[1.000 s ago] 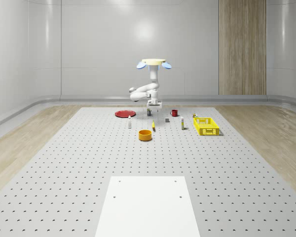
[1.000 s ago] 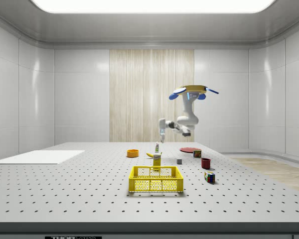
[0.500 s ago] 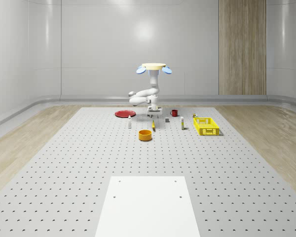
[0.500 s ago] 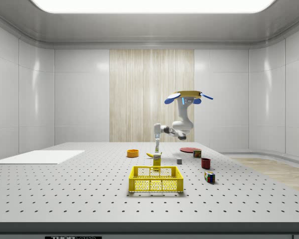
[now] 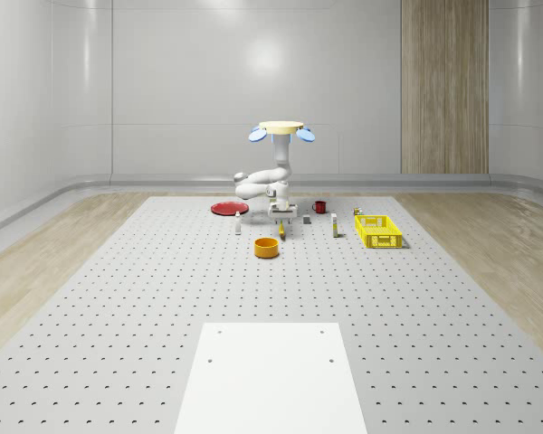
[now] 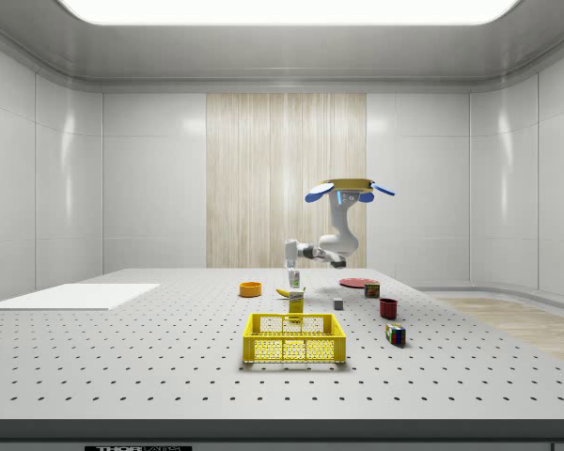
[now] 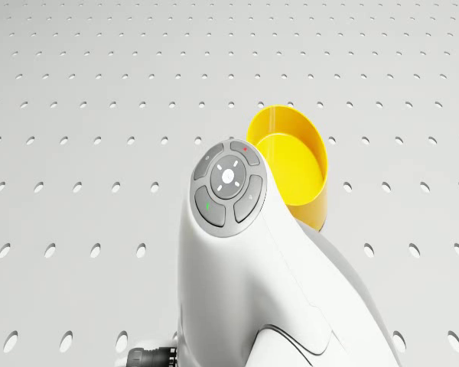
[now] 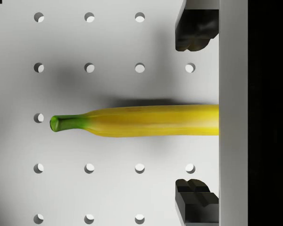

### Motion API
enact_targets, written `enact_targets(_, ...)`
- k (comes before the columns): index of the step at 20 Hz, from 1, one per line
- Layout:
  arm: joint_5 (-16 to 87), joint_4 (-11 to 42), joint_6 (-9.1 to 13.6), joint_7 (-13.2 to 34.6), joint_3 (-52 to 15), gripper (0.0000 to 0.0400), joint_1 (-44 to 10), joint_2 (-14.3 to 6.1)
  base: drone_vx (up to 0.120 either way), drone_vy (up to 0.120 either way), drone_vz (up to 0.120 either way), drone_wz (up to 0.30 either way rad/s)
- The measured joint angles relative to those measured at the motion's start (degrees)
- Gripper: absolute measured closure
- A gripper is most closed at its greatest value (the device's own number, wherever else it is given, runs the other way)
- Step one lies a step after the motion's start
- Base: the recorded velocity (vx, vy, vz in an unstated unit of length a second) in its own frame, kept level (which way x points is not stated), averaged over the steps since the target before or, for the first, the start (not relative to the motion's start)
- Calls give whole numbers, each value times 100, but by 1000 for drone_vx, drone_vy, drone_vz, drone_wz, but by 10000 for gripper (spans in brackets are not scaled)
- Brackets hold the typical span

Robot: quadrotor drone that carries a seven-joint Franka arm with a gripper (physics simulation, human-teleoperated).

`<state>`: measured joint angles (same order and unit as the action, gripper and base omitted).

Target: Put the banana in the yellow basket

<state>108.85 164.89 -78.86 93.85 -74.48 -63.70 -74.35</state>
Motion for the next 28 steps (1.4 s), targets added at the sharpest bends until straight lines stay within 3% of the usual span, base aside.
enact_targets(10,534,-154,-482,-63,620,0,-7,-279,0,0,0,0)
enact_targets(25,903,-330,-868,-143,1055,0,-21,-478,0,0,0,0)
enact_targets(26,917,-338,-883,-143,1073,20,-26,-485,0,0,0,0)
enact_targets(28,937,-350,-907,-142,1097,110,-33,-497,0,0,0,0)
